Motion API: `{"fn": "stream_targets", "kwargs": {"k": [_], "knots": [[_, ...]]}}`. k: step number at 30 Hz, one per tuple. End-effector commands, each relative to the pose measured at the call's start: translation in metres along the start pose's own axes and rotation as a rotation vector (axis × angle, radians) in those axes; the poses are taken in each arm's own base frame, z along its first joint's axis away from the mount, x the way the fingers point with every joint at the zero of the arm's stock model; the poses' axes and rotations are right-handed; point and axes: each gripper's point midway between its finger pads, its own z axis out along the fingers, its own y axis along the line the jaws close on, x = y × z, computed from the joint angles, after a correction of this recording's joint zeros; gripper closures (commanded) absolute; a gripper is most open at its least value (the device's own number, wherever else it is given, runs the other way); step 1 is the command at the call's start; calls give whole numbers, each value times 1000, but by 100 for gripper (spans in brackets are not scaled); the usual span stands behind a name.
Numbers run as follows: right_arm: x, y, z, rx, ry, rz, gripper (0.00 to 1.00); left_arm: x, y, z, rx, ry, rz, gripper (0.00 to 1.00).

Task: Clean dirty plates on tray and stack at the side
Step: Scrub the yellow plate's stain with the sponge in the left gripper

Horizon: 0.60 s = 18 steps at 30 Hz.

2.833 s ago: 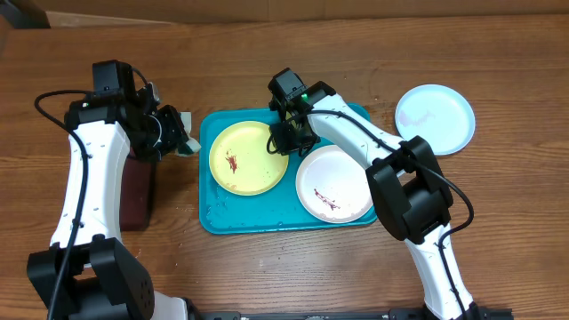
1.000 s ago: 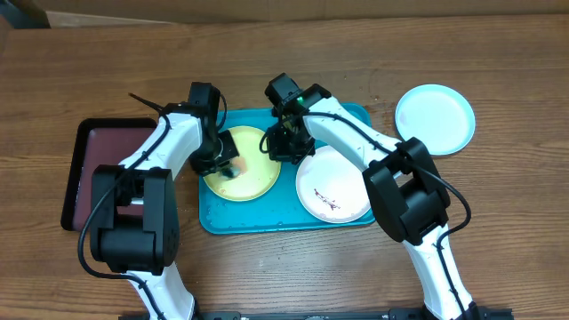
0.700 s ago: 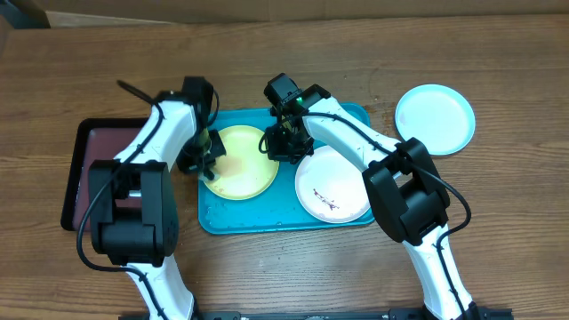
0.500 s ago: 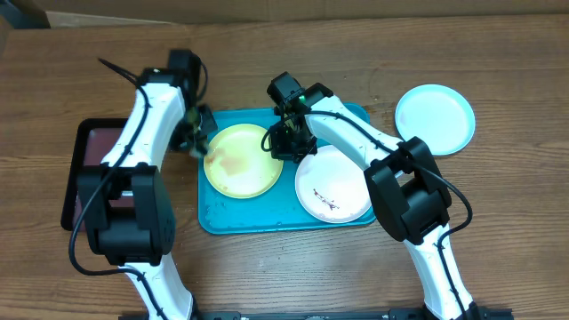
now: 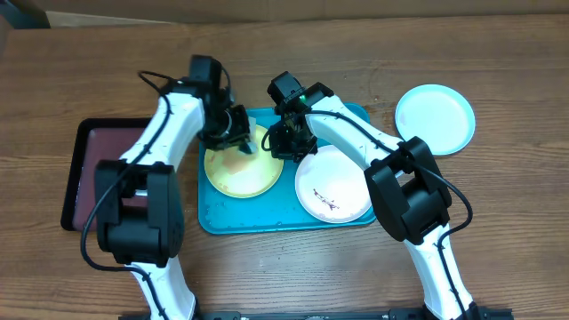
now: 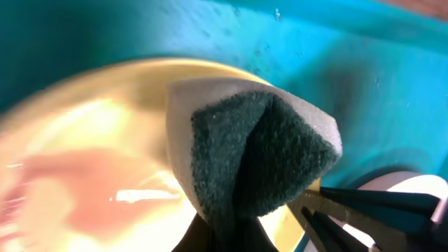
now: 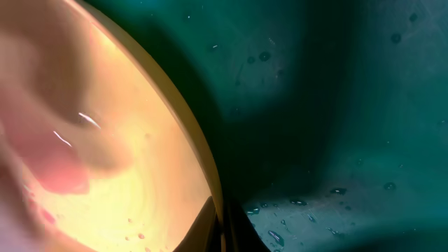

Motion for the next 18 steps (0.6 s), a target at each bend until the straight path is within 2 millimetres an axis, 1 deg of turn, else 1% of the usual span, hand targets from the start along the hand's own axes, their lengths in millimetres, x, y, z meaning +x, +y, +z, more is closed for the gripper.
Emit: {"fn": "stream_targets", "kwargs": {"k": [1,4,6,8,10,12,13,17,18], "knots": [[-5,-10,2,35,-16,15,96,6,12,13,-29,5,-73,96],[-4,-10,2,37,-14,16,96,7,18,20,-20,-2,-87,96],[-4,-10,2,36,-15,15,96,12,22,25,-30,7,-93,96],[-4,-10,2,36,-15,15,96,17,31,28,-67,11,-97,96],[-4,-10,2,36,-15,15,96,19,49,27,-159,1,-100,96],[-4,-11,2,38,-12,16,96,20,72,22,-290,-13,-104,96],[-3,-11,2,39,-11,16,96,21,80,20,-337,-16,-105,96],[-3,-11,2,40,-9,17,96,27,116,1,-560,-30,-109,96],[-3,-11,2,40,-9,17,96,27,122,-4,-601,-40,-132,96]]}}
